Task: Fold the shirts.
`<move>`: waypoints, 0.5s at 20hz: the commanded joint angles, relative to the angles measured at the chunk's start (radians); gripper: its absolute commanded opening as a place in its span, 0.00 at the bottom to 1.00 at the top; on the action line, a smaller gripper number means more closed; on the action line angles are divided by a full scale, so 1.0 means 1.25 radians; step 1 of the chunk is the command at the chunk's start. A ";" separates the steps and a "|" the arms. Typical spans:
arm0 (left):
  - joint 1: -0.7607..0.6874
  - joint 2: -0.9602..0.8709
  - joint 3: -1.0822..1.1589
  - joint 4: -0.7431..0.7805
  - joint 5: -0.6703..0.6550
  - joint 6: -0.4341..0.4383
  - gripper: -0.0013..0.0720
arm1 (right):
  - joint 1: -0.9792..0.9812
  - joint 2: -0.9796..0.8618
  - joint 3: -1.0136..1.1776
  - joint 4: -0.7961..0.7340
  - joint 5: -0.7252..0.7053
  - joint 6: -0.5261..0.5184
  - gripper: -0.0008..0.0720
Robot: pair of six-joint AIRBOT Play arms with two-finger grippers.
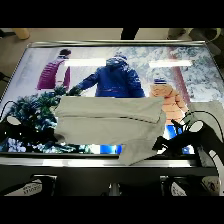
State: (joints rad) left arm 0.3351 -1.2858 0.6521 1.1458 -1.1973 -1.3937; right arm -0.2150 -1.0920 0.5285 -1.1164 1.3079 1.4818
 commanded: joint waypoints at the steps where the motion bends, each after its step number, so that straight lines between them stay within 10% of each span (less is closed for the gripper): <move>1: 0.000 0.000 -0.001 0.002 -0.001 0.004 0.05 | 0.000 0.012 -0.099 0.105 -0.104 -0.032 0.73; 5: 0.000 0.000 -0.001 0.002 0.009 0.006 0.05 | 0.000 0.012 -0.109 0.111 -0.177 -0.022 0.40; 6: 0.000 0.000 -0.001 0.002 0.010 0.010 0.05 | 0.000 0.012 -0.109 0.117 -0.174 -0.022 0.08; 10: 0.000 0.067 0.064 -0.010 -0.002 0.054 0.05 | 0.000 0.050 -0.002 0.118 -0.087 -0.055 0.05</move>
State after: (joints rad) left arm 0.3332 -1.2568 0.6807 1.1713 -1.1481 -1.3540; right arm -0.2169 -1.0607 0.4469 -0.9894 1.1316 1.4342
